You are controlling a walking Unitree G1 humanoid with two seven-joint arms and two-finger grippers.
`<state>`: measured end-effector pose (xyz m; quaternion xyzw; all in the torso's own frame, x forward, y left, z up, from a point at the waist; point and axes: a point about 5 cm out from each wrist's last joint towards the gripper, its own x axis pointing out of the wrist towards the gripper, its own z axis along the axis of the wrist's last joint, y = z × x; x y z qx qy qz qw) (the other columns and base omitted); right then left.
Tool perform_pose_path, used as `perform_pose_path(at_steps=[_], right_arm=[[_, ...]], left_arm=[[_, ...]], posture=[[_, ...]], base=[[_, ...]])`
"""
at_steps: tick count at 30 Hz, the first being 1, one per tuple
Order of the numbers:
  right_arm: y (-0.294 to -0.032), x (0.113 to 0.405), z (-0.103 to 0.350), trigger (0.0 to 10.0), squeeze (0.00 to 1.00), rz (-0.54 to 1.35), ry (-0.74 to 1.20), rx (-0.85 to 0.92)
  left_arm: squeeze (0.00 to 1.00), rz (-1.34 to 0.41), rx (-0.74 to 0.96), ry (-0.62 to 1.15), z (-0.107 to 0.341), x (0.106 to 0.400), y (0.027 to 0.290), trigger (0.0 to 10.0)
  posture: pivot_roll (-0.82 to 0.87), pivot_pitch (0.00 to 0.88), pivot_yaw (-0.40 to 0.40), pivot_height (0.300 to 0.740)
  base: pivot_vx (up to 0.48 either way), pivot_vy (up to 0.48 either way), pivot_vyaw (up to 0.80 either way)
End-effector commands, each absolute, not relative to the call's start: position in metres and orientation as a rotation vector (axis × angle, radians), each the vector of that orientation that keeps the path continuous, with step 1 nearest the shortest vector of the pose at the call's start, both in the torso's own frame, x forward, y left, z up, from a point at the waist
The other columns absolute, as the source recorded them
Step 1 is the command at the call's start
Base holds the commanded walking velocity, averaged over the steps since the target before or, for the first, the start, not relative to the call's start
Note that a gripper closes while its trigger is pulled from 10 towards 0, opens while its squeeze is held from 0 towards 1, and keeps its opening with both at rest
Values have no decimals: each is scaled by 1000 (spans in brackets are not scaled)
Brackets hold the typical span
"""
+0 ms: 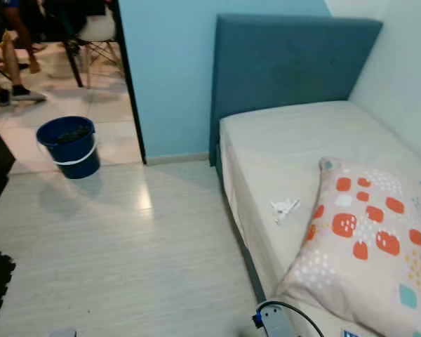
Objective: Clean up the room
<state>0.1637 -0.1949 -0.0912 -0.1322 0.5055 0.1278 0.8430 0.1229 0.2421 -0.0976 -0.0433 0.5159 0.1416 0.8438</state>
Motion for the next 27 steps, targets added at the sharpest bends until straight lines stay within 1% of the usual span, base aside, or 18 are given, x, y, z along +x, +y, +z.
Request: perform_pose_path(at_steps=[1, 18, 27], right_arm=[[-197, 165, -91, 10000, 0, 266, 1070, -288], [-199, 160, -92, 10000, 0, 272, 1079, -279], [-199, 158, -93, 10000, 0, 253, 1087, -280]], left_arm=[[0, 286, -99, 1100, -99, 122, 238, 10000], [0, 282, -95, 1082, -98, 124, 240, 10000], [0, 279, -116, 1060, -97, 125, 239, 10000]], posture=[[-114, 107, -90, 740], [-115, 87, -79, 740], [-117, 97, -78, 740]], base=[[480, 0, 0], [480, 0, 0], [480, 0, 0]])
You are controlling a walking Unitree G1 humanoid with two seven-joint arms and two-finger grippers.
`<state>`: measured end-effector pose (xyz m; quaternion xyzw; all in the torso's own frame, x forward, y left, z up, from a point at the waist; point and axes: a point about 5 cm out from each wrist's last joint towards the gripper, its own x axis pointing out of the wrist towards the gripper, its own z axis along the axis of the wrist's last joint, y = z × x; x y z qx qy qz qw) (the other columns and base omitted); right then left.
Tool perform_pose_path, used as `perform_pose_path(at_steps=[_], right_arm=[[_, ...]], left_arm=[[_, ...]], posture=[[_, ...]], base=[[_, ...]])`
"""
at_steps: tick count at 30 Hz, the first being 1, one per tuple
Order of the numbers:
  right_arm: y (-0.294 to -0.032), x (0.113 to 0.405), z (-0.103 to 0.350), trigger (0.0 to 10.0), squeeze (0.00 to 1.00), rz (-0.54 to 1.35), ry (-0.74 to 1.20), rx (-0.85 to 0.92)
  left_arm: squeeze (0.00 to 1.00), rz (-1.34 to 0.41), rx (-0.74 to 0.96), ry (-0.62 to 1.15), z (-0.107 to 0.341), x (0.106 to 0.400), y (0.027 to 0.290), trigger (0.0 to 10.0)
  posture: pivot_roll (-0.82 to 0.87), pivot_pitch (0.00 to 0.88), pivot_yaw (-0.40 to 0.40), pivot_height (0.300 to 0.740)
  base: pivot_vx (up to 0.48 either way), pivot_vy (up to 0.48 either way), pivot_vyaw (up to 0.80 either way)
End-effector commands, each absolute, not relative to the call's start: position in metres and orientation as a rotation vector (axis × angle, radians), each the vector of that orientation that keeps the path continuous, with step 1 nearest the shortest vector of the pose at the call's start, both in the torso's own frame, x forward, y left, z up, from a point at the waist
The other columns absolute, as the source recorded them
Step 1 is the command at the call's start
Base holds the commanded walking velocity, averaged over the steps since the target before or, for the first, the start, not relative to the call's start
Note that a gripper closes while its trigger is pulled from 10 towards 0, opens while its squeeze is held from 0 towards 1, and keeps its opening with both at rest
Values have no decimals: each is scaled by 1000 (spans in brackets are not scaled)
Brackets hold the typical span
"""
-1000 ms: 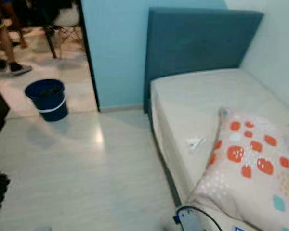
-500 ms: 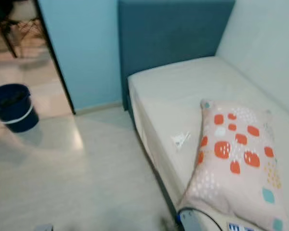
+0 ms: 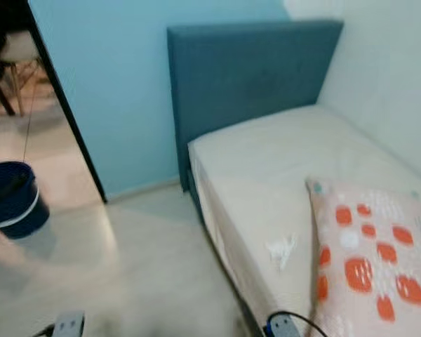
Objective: Clean up the room
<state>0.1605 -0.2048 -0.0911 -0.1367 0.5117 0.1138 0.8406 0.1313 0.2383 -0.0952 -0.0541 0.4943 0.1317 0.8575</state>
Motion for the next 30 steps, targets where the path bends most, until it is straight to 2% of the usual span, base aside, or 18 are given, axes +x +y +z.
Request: perform_pose_path(at_steps=[1, 6, 19, 23, 27, 28, 29, 30], right_arm=[[-199, 157, -93, 10000, 0, 249, 1088, -277], [-200, 156, -94, 10000, 0, 236, 1100, -266], [-212, 164, -89, 10000, 0, 110, 1071, -276], [-218, 189, -77, 10000, 0, 57, 992, -297], [-218, 197, -72, 10000, 0, 44, 968, -298], [-219, 209, -66, 10000, 0, 24, 930, -298], [-219, 213, -63, 10000, 0, 18, 916, -298], [-219, 213, -63, 10000, 0, 18, 916, -298]], left_arm=[[0, 279, -122, 1051, -97, 126, 239, 10000], [0, 274, -157, 1010, -94, 133, 239, 10000], [0, 211, -197, 924, -88, 147, 236, 10000], [0, 114, -196, 875, -84, 153, 233, 10000], [0, 87, -189, 863, -83, 155, 233, 10000], [0, 14, -186, 729, -57, 215, 217, 10000], [0, -12, -183, 680, -45, 236, 210, 10000], [0, -12, -183, 680, -45, 236, 210, 10000]], posture=[[-117, 99, -77, 740], [-120, 104, -74, 740], [-129, 106, -59, 740], [-127, 108, -57, 740], [-126, 109, -57, 740], [-126, 107, -53, 740], [-125, 107, -51, 740], [-125, 107, -51, 740]], base=[[480, 0, 0], [427, 0, -305], [0, 0, -769], [0, 0, -769], [0, 0, -769], [0, 0, -769], [0, 0, -769], [0, 0, -769]])
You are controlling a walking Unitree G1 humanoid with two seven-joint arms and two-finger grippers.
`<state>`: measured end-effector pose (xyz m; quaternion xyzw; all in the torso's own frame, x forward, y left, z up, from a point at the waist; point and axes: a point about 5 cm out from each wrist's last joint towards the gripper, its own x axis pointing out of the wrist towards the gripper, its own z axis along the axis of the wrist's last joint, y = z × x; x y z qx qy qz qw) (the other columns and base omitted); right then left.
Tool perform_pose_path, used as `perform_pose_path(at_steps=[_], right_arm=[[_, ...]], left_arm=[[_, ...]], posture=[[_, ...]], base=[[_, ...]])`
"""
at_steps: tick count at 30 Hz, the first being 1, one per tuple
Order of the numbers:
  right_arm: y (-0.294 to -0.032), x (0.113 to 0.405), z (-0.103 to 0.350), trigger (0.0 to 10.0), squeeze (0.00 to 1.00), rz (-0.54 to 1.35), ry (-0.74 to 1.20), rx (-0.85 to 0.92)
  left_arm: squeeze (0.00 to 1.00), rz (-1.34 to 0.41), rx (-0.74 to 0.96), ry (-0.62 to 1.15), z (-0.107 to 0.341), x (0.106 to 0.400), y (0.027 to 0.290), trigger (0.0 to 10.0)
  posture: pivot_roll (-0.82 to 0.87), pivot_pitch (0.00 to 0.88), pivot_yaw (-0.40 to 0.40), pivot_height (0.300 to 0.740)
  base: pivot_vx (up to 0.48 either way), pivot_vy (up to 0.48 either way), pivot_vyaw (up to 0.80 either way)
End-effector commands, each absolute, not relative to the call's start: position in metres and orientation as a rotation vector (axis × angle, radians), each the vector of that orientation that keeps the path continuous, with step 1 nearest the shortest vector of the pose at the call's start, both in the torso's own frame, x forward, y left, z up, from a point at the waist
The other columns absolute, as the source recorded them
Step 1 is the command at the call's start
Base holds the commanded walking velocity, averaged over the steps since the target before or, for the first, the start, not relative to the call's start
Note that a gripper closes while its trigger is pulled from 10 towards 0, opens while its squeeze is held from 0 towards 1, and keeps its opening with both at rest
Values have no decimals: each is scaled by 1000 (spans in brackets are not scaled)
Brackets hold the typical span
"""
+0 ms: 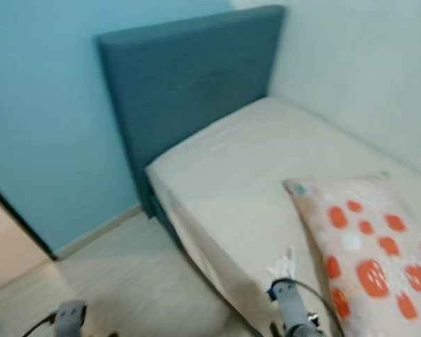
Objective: Clean up the room
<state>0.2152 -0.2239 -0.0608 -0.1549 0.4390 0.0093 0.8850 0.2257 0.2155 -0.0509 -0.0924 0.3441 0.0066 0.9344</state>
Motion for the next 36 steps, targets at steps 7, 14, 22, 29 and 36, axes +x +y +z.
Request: perform_pose_path(at_steps=[7, 14, 22, 29, 36], right_arm=[[-213, 233, -52, 10000, 0, 2, 840, -270], [-202, 245, -45, 10000, 0, 19, 789, -235], [-201, 258, -35, 10000, 0, 19, 734, -225], [-197, 268, -28, 10000, 0, 27, 697, -212], [-193, 273, -24, 10000, 0, 32, 673, -207]], left_arm=[[0, -40, -129, 636, -32, 255, 206, 10000], [0, -34, -118, 659, -38, 247, 205, 10000], [0, -36, -122, 634, -34, 253, 206, 10000], [0, -67, -112, 572, -21, 268, 200, 10000], [0, -103, -105, 526, -13, 278, 193, 10000]], posture=[[-125, 107, -45, 740], [-121, 110, -44, 740], [-125, 110, -49, 740], [-127, 111, -51, 740], [-128, 112, -56, 740]], base=[[0, 0, -764], [0, 0, -763], [0, 0, -763], [0, 0, -763], [0, 0, -763]])
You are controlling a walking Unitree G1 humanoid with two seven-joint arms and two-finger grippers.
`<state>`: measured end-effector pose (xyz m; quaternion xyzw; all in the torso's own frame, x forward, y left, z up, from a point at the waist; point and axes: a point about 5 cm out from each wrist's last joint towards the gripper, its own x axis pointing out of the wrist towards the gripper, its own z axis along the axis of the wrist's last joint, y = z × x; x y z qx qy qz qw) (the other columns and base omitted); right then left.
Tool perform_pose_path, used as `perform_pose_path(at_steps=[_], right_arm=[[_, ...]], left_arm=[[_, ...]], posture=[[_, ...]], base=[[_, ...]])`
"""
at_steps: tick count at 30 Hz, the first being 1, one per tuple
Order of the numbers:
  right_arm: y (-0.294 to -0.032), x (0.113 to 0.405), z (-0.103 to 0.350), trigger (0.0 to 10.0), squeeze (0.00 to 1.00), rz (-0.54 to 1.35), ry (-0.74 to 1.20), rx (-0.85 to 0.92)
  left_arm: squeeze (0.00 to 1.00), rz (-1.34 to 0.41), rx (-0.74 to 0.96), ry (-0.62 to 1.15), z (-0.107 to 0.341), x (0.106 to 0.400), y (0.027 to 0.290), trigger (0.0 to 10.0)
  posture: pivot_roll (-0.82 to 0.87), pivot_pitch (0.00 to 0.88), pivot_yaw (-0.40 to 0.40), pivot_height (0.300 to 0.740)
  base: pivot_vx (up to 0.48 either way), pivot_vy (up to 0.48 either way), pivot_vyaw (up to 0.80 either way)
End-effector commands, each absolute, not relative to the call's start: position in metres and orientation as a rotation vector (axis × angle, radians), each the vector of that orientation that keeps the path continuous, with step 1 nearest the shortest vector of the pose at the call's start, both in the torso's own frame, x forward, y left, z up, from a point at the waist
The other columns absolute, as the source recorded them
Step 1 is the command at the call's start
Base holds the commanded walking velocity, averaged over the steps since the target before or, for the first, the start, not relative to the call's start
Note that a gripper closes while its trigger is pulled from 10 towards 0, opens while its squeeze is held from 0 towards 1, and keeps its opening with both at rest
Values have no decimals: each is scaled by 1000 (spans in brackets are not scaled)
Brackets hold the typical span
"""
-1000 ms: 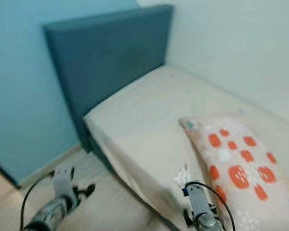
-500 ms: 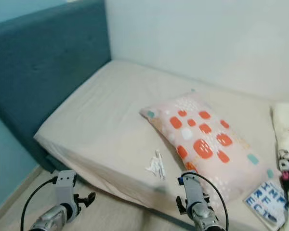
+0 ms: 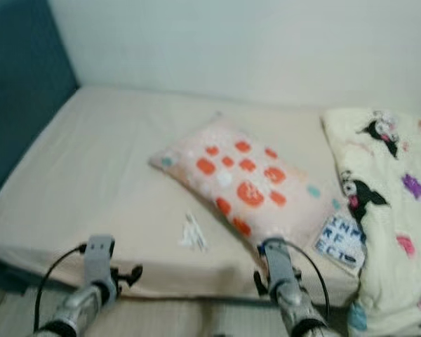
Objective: Clean up the room
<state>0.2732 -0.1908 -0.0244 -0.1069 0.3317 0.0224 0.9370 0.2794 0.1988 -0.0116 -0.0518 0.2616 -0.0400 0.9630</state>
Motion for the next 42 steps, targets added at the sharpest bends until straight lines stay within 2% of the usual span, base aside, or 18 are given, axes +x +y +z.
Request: perform_pose_path(at_steps=[1, 19, 31, 42], right_arm=[[-193, 273, -24, 10000, 0, 32, 670, -206], [-188, 286, -13, 10000, 0, 40, 619, -186], [-180, 292, -8, 10000, 0, 65, 587, -175], [-171, 299, 0, 10000, 0, 135, 527, -174]], left_arm=[[0, -106, -107, 520, -12, 279, 192, 10000], [0, -114, -85, 423, 9, 300, 187, 10000], [0, 35, -48, 452, 11, 303, 205, 10000], [0, 154, -29, 512, 6, 298, 217, 10000]], posture=[[-128, 112, -56, 740], [-125, 102, -53, 740], [-122, 102, -48, 740], [-123, 97, -53, 740]], base=[[0, 0, -763], [0, 0, -763], [0, 0, -763], [0, -390, 0]])
